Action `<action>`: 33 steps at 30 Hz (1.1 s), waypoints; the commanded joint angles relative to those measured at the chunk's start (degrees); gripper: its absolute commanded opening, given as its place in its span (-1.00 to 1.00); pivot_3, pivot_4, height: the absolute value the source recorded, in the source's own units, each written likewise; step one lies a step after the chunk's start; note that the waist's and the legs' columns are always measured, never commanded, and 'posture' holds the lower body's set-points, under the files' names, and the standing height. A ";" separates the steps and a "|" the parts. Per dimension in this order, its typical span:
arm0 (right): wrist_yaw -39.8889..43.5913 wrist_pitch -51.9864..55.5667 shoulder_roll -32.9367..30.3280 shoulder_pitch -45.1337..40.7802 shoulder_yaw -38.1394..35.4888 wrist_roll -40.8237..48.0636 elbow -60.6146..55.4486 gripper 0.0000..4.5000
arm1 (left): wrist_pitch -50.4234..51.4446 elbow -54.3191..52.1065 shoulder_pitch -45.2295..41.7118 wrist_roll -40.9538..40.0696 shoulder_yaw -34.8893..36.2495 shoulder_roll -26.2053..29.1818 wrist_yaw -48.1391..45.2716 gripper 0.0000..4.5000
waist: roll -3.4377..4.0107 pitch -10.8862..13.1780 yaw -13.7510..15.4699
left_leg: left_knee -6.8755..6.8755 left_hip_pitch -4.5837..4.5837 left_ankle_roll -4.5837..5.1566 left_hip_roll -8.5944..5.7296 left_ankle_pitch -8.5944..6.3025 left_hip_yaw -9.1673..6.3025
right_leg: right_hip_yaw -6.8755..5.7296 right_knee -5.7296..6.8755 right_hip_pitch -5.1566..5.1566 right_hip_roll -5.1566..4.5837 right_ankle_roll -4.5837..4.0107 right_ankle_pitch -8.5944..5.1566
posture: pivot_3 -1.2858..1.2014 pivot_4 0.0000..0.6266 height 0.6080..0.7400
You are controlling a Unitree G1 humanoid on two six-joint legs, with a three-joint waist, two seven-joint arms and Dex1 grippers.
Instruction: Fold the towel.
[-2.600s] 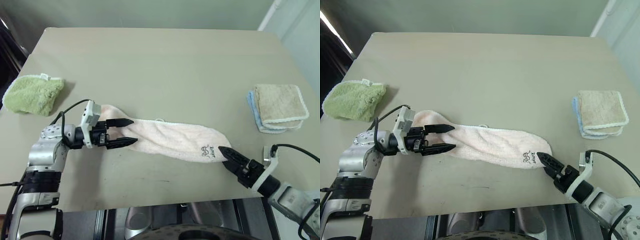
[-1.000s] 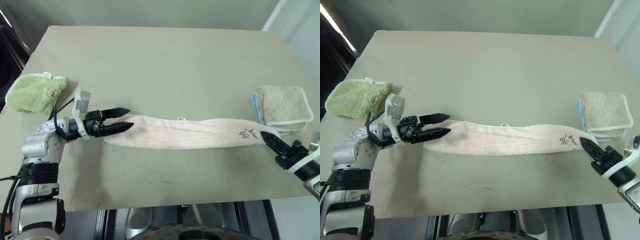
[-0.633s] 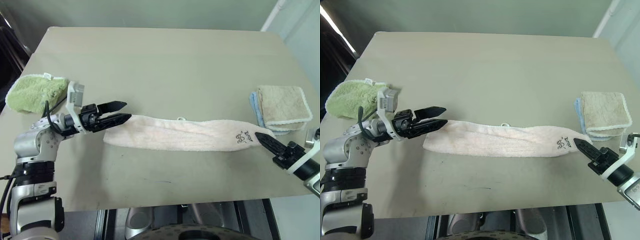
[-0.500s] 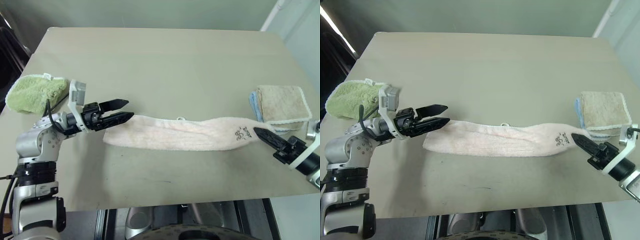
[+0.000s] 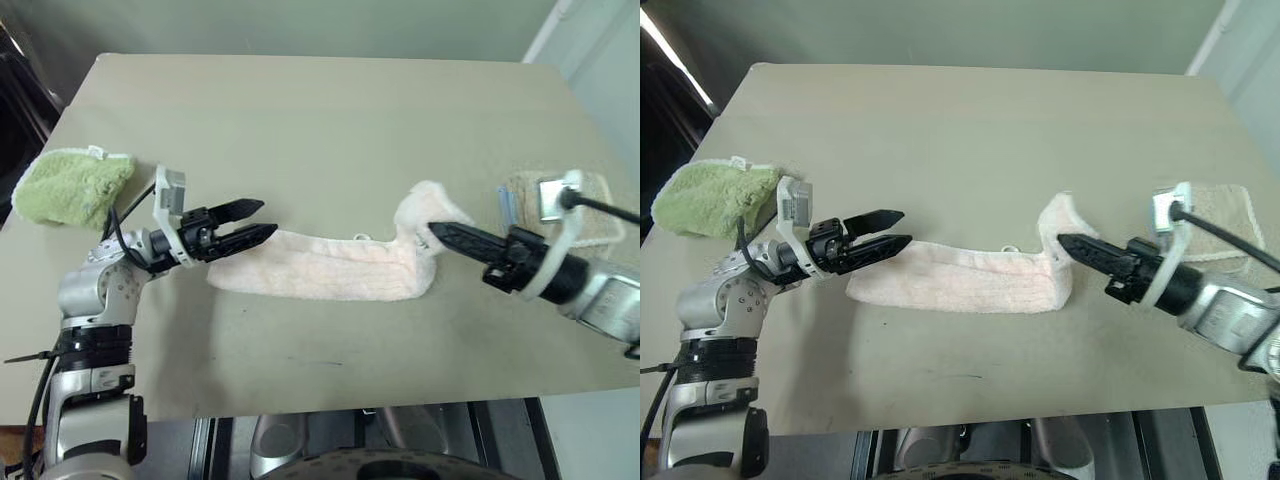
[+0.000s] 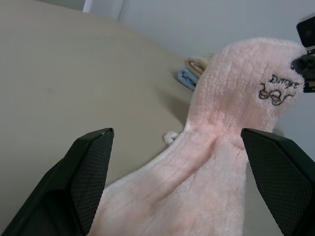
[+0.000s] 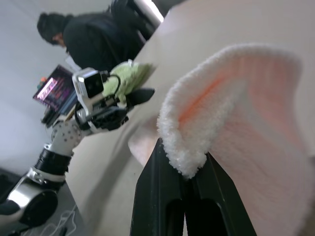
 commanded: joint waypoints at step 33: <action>10.30 14.44 25.12 -18.88 21.55 -35.68 9.99 -0.98 | -0.41 -5.67 -1.46 0.89 -1.67 -1.97 1.70 1.00 | 0.00 0.00 -0.62 | -0.06 -0.09 0.04 0.09 0.08 0.26 | 0.01 0.08 -0.29 -0.02 -0.98 -0.01 | 0.03 -0.52 0.44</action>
